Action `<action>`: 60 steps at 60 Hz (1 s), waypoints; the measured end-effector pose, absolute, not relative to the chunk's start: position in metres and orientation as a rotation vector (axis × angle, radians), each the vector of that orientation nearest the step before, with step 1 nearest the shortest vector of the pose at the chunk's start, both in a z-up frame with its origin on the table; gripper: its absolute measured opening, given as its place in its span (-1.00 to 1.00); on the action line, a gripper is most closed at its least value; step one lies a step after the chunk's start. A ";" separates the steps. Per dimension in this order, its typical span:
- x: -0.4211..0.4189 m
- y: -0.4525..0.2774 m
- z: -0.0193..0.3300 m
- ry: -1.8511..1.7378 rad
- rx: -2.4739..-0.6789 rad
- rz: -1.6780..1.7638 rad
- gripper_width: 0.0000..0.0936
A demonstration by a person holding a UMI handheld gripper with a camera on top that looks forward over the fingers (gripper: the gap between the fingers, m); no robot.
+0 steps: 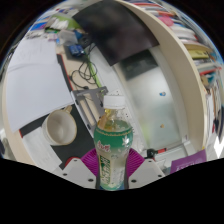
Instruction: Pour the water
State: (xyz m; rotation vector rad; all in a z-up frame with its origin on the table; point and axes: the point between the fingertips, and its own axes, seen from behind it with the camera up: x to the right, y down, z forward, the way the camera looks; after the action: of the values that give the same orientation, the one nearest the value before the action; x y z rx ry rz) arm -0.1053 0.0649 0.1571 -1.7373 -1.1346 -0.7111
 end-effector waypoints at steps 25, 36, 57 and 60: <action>-0.076 0.082 0.146 -0.261 -1.868 0.149 -0.32; -0.080 0.089 0.116 -0.227 -1.834 0.175 -0.32; -0.073 0.087 0.092 -0.184 -1.796 0.170 -0.25; -0.073 0.086 0.093 -0.180 -1.794 0.175 -0.10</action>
State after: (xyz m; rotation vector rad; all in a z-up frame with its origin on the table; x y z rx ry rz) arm -0.0735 0.0863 0.0927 -1.7944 -0.1803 0.1754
